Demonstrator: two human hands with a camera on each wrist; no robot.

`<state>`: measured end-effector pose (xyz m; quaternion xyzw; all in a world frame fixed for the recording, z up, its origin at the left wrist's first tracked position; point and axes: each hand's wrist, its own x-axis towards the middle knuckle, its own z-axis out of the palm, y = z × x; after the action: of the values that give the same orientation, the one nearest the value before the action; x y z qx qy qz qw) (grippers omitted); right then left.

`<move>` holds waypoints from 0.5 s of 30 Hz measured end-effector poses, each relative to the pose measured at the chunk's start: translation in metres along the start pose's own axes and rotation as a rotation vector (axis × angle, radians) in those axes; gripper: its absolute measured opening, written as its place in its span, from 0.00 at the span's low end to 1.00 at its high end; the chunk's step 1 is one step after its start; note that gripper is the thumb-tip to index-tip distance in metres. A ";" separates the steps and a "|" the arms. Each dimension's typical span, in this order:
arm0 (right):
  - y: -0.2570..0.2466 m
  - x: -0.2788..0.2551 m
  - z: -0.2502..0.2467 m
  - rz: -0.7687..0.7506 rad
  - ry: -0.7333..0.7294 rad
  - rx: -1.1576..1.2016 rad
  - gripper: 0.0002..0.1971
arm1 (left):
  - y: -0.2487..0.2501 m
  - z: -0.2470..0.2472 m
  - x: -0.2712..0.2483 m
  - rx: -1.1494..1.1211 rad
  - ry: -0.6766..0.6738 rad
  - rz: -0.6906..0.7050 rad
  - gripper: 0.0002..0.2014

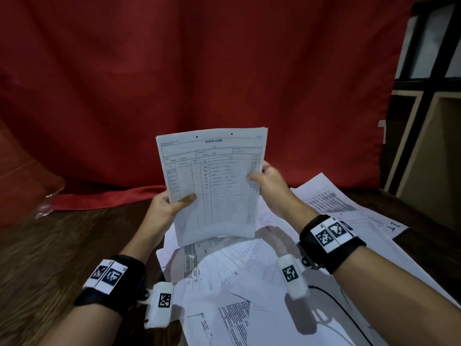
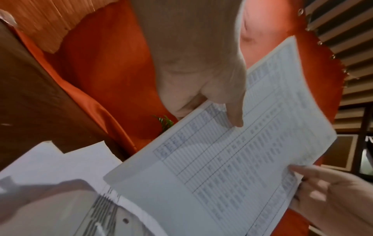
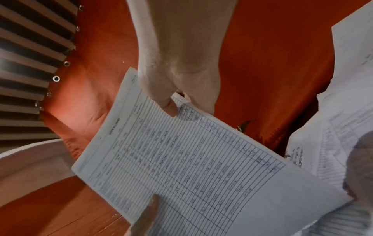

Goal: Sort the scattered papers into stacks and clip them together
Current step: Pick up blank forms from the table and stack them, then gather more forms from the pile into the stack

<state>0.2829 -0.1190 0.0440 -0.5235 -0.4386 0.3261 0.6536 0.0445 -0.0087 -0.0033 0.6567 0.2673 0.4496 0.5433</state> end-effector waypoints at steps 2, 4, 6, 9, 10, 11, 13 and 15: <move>-0.003 0.002 -0.006 -0.008 -0.041 -0.024 0.18 | -0.007 0.003 0.001 0.028 0.028 -0.004 0.19; -0.001 0.004 -0.017 0.024 -0.079 -0.153 0.15 | -0.009 0.006 0.004 0.042 0.064 0.008 0.08; 0.005 0.006 -0.041 0.045 -0.072 -0.449 0.12 | -0.006 0.001 0.007 0.038 0.101 0.020 0.06; 0.022 0.006 -0.093 0.250 -0.059 -1.015 0.05 | 0.001 -0.021 0.007 0.048 0.114 0.041 0.07; 0.029 0.003 -0.109 0.337 -0.078 -1.156 0.11 | 0.005 -0.029 0.006 0.049 0.118 0.044 0.08; 0.039 0.003 -0.126 0.426 -0.103 -1.217 0.18 | 0.009 -0.037 0.004 0.048 0.128 0.047 0.09; 0.050 -0.004 -0.149 0.582 -0.126 -1.211 0.30 | 0.015 -0.050 0.000 0.057 0.143 0.069 0.10; 0.058 -0.007 -0.162 0.658 -0.153 -1.326 0.41 | 0.018 -0.062 -0.005 0.059 0.167 0.091 0.11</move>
<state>0.4304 -0.1759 -0.0250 -0.8882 -0.4084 0.2074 0.0368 -0.0144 0.0117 0.0132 0.6440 0.2946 0.5191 0.4785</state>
